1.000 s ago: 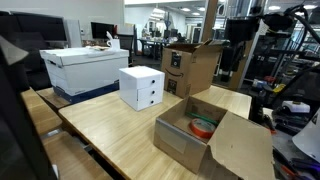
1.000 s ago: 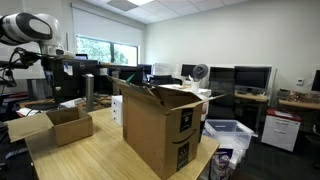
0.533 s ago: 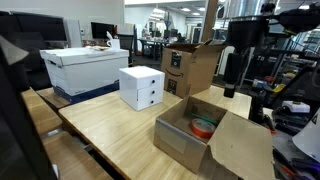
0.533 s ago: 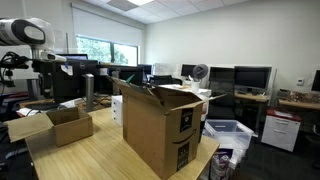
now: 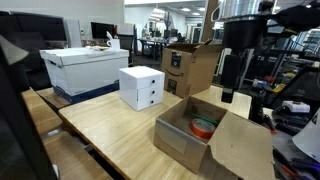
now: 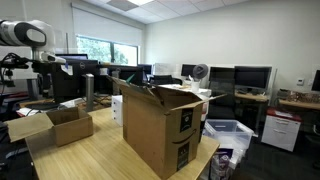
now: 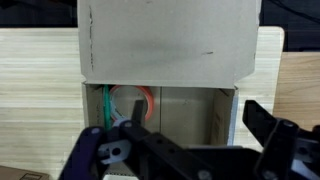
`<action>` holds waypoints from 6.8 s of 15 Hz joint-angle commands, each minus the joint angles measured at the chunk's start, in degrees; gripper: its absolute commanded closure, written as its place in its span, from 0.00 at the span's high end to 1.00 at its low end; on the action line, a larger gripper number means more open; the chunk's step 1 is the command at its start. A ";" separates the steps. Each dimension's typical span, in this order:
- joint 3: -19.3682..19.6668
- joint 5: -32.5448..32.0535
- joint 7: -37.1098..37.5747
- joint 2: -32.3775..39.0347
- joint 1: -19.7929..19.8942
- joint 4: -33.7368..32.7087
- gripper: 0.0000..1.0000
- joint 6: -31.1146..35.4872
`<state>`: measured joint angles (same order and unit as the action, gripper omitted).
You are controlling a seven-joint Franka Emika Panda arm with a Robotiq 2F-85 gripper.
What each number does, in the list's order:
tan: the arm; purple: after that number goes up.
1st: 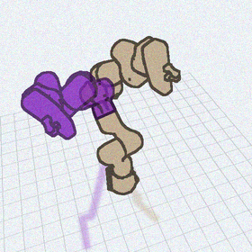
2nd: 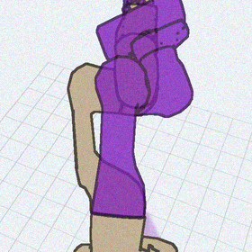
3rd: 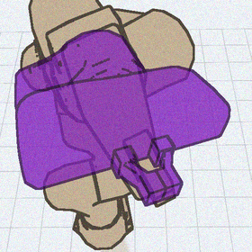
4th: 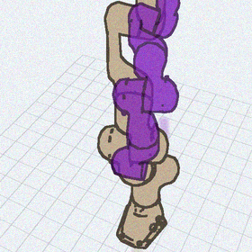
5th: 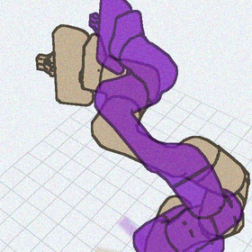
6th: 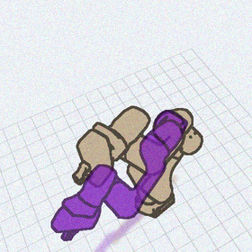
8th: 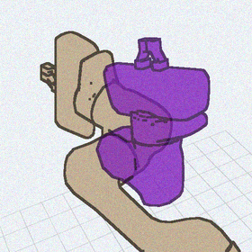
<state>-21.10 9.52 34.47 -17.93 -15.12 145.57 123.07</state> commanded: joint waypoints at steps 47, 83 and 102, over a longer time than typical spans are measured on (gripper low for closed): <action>7.42 -20.30 19.94 34.26 -10.59 -23.12 1.00 7.58; 2.62 30.62 -10.98 29.53 0.54 -21.06 0.06 17.53; 8.50 71.40 -48.60 19.75 3.94 -13.52 0.06 5.56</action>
<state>-13.39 76.28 -8.32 5.19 -12.05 128.55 132.27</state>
